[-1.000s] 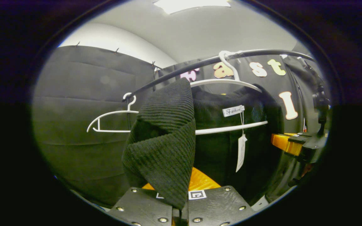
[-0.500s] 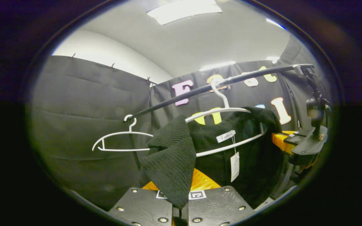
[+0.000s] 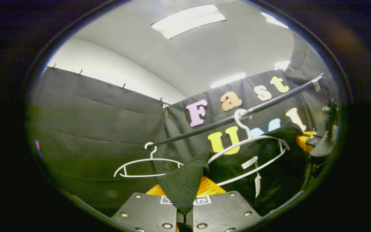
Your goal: Grasp the clothes on the hanger with both hands and then place them into the laundry hamper below.
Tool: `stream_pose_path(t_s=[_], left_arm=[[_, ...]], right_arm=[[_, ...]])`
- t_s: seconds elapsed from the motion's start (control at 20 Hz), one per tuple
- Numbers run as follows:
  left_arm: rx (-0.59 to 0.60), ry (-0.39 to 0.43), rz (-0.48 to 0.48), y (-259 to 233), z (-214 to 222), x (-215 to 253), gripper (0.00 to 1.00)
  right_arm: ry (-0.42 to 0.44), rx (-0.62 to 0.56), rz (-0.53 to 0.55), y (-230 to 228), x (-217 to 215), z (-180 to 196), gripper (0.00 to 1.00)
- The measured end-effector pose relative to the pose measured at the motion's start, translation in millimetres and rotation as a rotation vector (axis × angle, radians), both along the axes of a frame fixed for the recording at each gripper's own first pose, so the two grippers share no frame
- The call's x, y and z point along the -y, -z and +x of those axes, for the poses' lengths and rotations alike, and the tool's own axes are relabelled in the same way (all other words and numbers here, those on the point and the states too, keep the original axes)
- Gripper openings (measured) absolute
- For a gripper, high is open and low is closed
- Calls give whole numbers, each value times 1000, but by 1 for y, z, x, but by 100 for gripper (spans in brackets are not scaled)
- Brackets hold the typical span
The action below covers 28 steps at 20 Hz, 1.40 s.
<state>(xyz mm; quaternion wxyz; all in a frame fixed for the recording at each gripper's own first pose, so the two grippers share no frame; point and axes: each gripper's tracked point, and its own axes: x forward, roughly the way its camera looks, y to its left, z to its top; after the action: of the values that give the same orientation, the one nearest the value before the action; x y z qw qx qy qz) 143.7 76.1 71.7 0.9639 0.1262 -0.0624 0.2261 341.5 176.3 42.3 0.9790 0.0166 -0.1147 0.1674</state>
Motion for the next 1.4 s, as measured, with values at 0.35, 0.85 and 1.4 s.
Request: stream_pose_path(t_s=[0.35,0.85,1.4], left_arm=[[14,-20,30,-11,8,-52,2],[-61,102,22,32,49,-95,2],[-135,193,-19,87,24,-91,3]], right_arm=[[54,97,-52,-14,14,17,2],[37,19,-88,23,8,46,2],[-19,-140,-124,81,1,61,2]])
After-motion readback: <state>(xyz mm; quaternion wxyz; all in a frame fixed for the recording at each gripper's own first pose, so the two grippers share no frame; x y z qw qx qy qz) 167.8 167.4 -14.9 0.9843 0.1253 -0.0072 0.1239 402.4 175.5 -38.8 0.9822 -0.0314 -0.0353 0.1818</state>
